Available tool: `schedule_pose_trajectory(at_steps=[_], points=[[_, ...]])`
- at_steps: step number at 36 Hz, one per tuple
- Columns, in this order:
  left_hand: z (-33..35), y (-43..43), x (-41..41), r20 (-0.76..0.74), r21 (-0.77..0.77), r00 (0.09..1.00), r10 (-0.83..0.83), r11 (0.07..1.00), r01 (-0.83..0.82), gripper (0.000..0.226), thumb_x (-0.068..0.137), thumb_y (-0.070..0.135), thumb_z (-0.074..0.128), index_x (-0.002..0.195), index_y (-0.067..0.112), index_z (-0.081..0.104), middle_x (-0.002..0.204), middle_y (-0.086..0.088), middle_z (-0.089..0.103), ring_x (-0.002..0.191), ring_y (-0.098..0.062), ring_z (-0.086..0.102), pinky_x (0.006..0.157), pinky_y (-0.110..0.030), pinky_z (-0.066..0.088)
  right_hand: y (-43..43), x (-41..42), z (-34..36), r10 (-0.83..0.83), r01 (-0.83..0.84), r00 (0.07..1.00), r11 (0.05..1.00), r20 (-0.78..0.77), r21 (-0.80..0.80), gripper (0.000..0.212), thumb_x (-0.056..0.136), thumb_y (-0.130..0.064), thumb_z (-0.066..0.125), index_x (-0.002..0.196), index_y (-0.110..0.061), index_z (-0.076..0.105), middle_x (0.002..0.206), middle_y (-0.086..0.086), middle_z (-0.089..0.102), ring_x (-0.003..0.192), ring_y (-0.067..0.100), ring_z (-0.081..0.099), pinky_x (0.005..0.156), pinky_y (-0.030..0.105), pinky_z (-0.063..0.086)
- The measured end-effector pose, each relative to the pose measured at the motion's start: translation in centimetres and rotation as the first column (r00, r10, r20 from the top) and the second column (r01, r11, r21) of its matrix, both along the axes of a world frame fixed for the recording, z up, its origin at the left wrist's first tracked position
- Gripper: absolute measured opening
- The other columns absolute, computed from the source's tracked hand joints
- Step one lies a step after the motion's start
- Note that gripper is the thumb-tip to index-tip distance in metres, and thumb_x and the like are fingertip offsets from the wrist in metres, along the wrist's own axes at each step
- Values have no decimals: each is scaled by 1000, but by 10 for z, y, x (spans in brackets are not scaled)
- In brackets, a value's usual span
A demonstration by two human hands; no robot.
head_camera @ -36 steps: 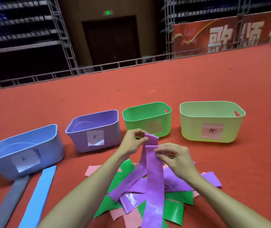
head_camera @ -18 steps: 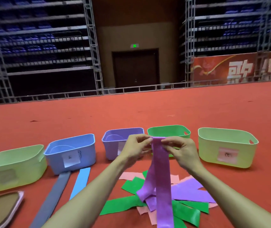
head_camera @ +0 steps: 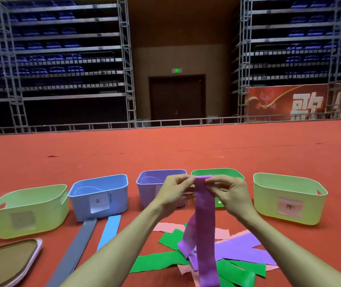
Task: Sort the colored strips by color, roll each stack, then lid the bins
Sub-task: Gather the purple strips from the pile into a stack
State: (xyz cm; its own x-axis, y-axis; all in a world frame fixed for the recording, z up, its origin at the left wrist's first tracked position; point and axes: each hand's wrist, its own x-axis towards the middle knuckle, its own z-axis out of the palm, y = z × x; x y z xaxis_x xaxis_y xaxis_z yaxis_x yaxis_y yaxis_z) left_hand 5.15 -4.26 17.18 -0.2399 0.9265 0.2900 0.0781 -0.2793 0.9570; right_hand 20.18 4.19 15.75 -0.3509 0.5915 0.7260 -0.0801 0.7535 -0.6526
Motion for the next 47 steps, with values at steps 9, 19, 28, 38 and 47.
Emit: schedule_pose_trajectory(at_steps=[9,19,28,38,47], points=[[-1,-1,7,-67,114,994,92,990,-84,13,87,-6,60,97,-4,68,86,-11,67,74,-10,65,69,-22,56,0,4,3,6,-6,1000,999,-4,54,38,72,6,75,81,-31,73,89,-9,71,82,5,66,79,18,51],[9,1,10,-46,156,996,72,986,-64,16,90,0,59,89,12,70,88,-7,66,79,-13,63,77,-28,56,7,5,18,79,-79,997,997,1,11,31,71,11,74,77,-20,72,80,-1,72,74,5,67,77,21,53],[-6,-3,18,-99,130,993,61,990,-48,20,89,0,62,106,12,62,95,-5,66,77,-10,64,65,-21,54,17,3,22,-31,34,999,993,-32,111,35,70,15,72,78,-19,71,73,-17,69,68,0,65,69,17,53],[-56,5,27,-349,58,930,114,993,-100,27,82,3,67,103,21,67,96,-9,72,81,-11,60,80,-36,54,19,13,34,16,-13,996,999,-85,29,30,72,16,70,84,-11,71,77,-1,68,64,1,63,65,18,54],[-82,-3,26,-354,-26,932,80,995,-95,25,84,3,66,105,17,63,100,1,71,87,-7,63,82,-26,53,21,15,45,-29,25,989,999,-142,-34,30,74,12,70,80,-17,71,78,-2,68,66,13,63,66,32,57]])
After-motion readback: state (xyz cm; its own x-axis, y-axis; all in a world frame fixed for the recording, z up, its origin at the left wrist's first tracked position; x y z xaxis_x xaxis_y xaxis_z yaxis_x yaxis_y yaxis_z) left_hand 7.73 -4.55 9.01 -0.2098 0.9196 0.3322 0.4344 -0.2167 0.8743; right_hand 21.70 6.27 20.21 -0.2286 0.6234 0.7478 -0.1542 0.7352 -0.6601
